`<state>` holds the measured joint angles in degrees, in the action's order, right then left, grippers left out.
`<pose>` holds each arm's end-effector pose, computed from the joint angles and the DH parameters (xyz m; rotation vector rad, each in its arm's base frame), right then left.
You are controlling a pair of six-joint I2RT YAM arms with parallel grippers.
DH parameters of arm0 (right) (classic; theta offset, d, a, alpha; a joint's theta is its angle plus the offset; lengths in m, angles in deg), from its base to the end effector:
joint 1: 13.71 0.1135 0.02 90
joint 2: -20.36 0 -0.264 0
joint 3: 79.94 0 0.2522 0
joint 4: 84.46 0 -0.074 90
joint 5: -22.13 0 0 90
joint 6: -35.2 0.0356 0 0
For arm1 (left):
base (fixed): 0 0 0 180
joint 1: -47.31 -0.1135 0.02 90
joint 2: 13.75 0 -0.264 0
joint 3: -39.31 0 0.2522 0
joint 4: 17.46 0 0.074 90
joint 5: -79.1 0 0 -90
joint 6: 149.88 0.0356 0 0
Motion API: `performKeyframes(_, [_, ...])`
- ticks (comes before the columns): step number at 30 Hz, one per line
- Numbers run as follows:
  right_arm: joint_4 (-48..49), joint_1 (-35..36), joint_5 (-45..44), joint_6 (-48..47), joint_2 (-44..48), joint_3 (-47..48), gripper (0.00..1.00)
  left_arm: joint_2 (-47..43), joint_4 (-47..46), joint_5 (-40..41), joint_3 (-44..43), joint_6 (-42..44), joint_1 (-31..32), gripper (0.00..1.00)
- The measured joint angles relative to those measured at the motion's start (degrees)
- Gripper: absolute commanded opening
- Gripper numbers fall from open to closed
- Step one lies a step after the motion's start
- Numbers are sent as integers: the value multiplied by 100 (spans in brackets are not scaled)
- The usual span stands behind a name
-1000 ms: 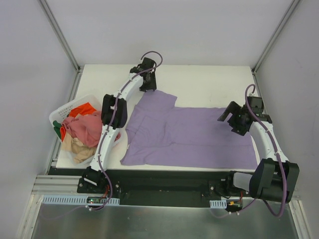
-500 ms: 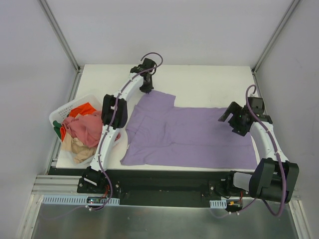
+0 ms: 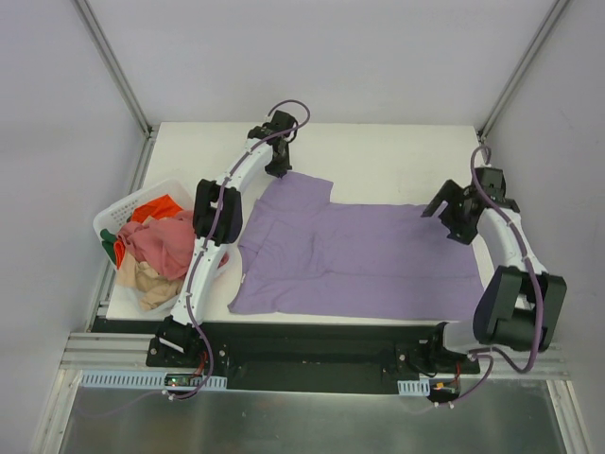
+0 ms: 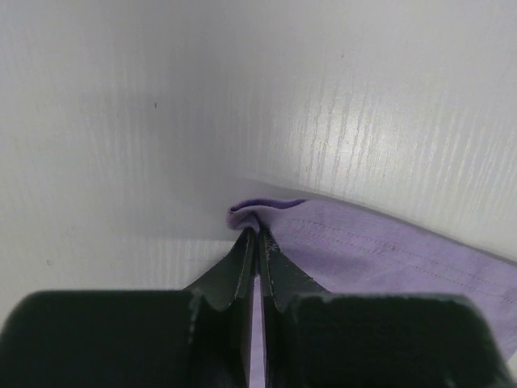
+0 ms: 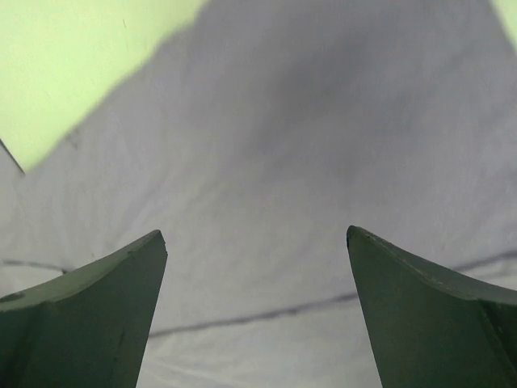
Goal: Fold and stack the t-shirts
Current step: Grap the side of the flattened tshirt furthest away from the robot with both arms
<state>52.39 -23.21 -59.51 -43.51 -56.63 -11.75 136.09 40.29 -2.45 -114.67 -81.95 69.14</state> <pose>0.2742 -0.0406 0.2461 0.3850 2.4440 0.1941 0.5261 -0.2051 0.1764 -0.0658 2.4961 -0.1357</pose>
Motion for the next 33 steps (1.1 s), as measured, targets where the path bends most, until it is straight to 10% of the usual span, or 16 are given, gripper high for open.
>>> performKeyframes(17, [-625,-490,-861,-841,-4881,5005,88,0,-111,-131,42,68,-4,0])
performKeyframes(33, [-944,-483,-1143,-1539,-5128,4883,52,0,-208,-195,68,68,-13,0])
